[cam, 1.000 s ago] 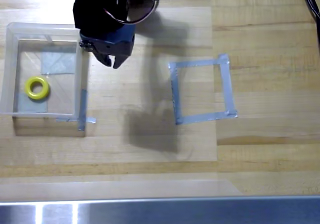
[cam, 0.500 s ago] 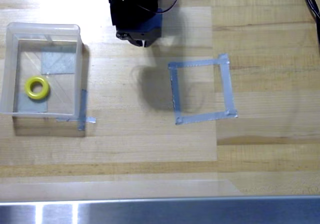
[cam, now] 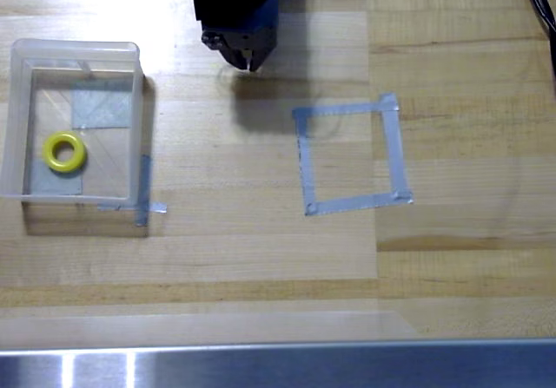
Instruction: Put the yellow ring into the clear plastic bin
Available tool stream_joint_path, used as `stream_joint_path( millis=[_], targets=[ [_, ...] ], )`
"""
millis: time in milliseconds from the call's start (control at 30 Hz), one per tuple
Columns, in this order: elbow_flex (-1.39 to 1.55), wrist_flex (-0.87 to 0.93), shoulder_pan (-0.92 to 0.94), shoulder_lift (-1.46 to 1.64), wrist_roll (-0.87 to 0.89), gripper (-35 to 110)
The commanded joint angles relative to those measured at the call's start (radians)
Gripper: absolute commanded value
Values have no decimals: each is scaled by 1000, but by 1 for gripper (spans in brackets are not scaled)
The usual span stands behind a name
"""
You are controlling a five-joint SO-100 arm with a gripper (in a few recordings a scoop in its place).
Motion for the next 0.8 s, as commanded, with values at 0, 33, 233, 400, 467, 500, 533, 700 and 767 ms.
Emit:
stream_joint_path(
  millis=[0, 33, 233, 400, 467, 500, 533, 700, 767],
  targets=[
    [55, -2, 3, 123, 14, 0],
    [75, 5, 3, 149, 14, 0],
    [189, 8, 5, 288, 14, 0],
    [241, 8, -6, 367, 14, 0],
    [241, 8, -2, 370, 8, 0],
    [241, 8, 0, 371, 8, 0],
    [241, 8, 3, 373, 6, 0],
    [241, 8, 5, 373, 12, 0],
    [241, 8, 5, 371, 5, 0]
  ],
)
